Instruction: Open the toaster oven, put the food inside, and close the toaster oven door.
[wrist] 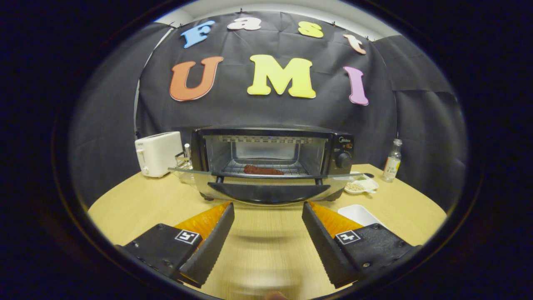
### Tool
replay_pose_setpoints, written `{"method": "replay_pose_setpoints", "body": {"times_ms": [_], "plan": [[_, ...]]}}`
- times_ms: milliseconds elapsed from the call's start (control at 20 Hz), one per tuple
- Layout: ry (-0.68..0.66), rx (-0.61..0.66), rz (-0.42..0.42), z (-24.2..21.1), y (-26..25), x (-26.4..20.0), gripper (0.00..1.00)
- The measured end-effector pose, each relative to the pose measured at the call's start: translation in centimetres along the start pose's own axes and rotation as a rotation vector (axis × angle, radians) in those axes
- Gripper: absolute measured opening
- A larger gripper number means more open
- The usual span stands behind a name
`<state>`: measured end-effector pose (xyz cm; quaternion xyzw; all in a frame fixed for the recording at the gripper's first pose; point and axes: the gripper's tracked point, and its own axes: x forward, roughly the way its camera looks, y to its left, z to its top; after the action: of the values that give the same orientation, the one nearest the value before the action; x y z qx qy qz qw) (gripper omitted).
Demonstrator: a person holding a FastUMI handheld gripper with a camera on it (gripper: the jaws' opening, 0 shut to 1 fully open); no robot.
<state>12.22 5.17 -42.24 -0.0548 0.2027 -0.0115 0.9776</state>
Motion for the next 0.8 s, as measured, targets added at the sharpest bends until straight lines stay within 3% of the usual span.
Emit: {"method": "replay_pose_setpoints", "body": {"times_ms": [600,800], "plan": [[-0.051,0.006,0.022,6.9,-0.1,3.5,1.00],[-0.077,0.001,0.065,9.9,-0.7,1.5,1.00]]}}
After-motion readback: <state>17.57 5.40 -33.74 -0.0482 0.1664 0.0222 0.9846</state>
